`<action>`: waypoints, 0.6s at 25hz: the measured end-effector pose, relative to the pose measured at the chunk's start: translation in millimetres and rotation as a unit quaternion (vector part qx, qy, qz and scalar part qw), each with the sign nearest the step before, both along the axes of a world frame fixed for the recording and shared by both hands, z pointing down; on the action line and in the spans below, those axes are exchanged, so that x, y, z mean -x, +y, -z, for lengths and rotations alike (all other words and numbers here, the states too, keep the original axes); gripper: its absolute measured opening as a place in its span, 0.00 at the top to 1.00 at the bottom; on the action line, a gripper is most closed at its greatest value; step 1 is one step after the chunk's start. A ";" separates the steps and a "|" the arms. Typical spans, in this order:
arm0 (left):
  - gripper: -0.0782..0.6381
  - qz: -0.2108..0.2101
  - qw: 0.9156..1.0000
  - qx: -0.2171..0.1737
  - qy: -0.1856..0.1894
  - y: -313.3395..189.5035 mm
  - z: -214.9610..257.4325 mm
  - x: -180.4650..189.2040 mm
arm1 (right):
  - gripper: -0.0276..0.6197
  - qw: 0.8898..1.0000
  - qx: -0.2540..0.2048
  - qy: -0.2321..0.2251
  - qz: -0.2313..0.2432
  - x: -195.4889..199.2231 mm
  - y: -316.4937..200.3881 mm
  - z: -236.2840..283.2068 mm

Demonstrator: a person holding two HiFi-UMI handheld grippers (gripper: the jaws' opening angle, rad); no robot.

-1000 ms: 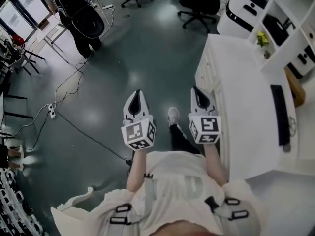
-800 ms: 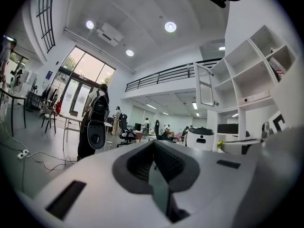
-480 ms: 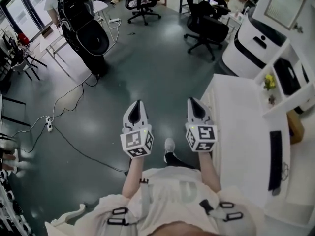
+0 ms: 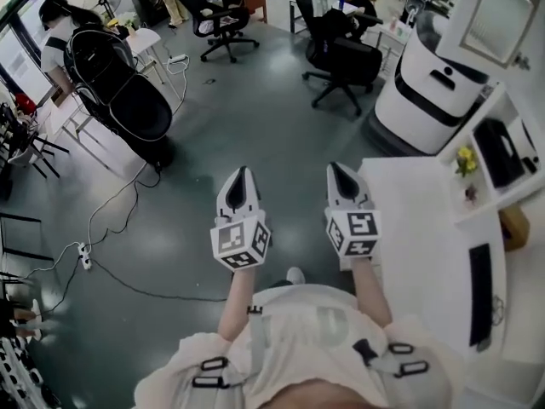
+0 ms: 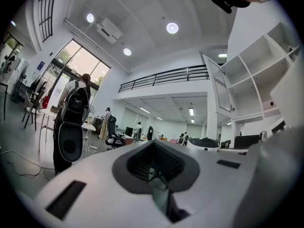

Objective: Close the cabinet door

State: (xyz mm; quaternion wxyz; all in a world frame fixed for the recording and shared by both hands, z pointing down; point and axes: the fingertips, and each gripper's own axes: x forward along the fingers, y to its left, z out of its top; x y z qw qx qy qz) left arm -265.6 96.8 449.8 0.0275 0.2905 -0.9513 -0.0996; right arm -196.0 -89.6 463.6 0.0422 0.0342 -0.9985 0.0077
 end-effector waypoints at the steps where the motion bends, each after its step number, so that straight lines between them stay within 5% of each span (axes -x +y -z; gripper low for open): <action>1: 0.88 -0.005 1.000 0.001 0.004 -4.9 -1.3 6.0 | 0.95 1.000 -0.001 0.000 -0.003 6.4 -3.7 1.7; 8: 0.88 -0.035 0.999 0.009 0.003 -36.9 -6.7 45.1 | 0.95 0.999 0.003 0.020 -0.026 32.4 -24.2 -13.7; 15: 0.88 -0.115 0.993 0.003 -0.015 -93.9 9.1 82.6 | 0.95 0.996 -0.002 0.010 -0.089 50.8 -51.1 -3.9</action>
